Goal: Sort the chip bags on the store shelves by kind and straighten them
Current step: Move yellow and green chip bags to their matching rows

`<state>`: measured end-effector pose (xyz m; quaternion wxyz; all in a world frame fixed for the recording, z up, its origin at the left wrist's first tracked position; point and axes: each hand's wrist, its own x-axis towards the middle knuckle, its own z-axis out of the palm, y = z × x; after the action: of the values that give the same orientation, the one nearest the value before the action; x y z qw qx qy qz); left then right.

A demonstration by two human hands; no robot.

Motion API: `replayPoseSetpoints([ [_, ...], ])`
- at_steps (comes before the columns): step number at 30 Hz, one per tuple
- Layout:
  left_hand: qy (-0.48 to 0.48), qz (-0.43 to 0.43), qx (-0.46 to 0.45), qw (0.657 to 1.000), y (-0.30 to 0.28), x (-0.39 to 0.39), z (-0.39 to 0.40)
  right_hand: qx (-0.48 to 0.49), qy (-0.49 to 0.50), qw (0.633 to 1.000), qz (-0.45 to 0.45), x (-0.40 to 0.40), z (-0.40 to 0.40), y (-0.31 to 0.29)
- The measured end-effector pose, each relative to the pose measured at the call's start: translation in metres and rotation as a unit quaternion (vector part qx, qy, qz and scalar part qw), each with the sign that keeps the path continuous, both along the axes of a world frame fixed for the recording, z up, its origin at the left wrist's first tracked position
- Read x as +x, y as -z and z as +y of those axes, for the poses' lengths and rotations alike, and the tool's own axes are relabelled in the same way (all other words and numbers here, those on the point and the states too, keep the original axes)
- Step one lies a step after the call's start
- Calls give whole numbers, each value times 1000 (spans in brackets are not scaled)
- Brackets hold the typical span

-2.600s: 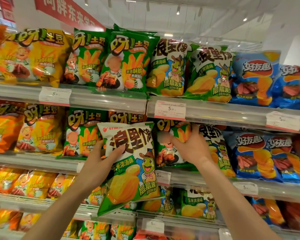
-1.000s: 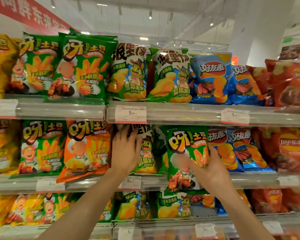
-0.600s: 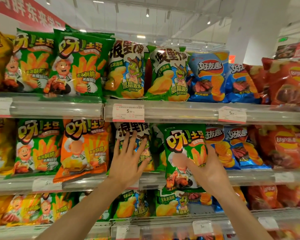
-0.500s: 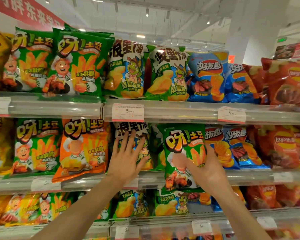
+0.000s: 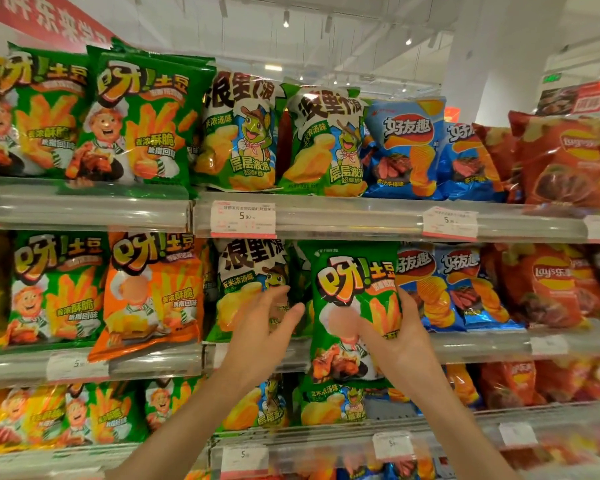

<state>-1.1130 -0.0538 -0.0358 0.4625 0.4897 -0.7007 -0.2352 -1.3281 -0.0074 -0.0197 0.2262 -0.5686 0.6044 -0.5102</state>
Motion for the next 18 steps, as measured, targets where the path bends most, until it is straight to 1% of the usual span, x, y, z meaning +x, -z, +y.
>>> replayPoseSetpoints([
  [1,32,44,60,997,-4,-4,7,-1,-11,1000,-5,2,3,1],
  [3,90,116,152,978,-12,-11,17,6,-36,999,-1,8,9,2],
  [5,110,162,193,961,-15,-16,23,20,-59,998,8,13,14,6],
  [7,99,180,195,959,-15,-17,27,34,-72,997,16,16,17,13],
  [13,70,208,194,956,-6,-8,45,76,-97,992,-2,16,29,14],
  [18,43,208,203,956,2,8,65,108,-121,986,-35,21,32,19],
])
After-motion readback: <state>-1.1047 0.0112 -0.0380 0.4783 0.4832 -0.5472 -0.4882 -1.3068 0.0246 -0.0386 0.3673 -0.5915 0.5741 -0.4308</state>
